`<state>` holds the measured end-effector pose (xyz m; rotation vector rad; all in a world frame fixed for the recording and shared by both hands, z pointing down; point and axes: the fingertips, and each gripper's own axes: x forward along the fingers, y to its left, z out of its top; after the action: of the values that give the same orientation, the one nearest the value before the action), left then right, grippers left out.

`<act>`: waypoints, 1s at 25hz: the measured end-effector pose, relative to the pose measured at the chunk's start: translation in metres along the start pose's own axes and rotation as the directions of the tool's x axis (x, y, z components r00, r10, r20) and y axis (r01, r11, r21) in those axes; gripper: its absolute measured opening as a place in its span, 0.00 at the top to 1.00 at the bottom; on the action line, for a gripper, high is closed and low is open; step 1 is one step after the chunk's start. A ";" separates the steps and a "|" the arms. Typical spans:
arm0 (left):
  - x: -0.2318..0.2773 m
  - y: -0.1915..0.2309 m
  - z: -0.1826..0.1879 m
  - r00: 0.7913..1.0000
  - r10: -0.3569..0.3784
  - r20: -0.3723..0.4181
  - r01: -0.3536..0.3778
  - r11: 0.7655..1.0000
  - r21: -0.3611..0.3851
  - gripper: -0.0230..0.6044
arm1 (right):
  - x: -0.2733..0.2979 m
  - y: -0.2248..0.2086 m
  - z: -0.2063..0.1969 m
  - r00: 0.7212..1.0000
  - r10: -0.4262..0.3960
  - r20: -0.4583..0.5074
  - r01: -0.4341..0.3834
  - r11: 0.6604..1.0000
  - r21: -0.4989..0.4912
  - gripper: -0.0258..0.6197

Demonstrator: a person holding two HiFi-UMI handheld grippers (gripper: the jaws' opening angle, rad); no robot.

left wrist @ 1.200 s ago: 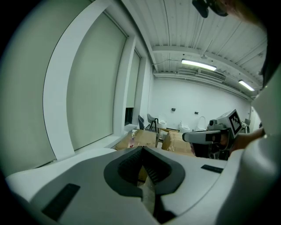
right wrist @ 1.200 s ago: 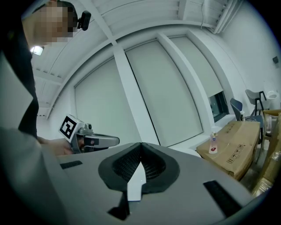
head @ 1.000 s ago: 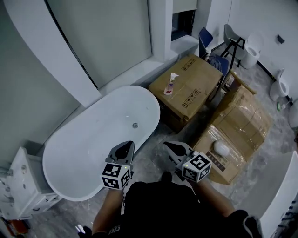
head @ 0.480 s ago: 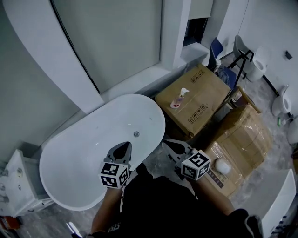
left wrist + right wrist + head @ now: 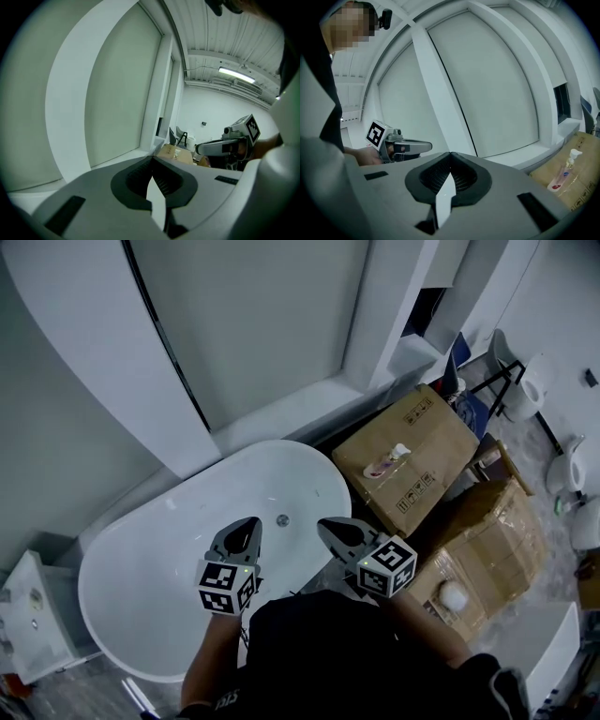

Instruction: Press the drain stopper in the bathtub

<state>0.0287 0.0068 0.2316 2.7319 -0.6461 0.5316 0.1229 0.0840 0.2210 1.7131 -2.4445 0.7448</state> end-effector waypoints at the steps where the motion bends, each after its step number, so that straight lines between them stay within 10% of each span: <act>1: 0.001 0.010 -0.002 1.000 0.002 -0.005 -0.002 1.000 -0.009 0.95 | 0.010 0.001 0.001 1.000 0.005 -0.009 -0.005 1.000 -0.001 0.94; 25: 0.091 0.056 -0.014 0.984 0.123 -0.131 -0.139 0.983 -0.123 0.95 | 0.102 -0.094 -0.017 0.957 0.189 -0.218 -0.182 0.982 0.054 0.94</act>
<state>0.0739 -0.0699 0.2914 2.5238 -0.8038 0.6583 0.1653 -0.0226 0.3012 1.3377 -2.4695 0.9453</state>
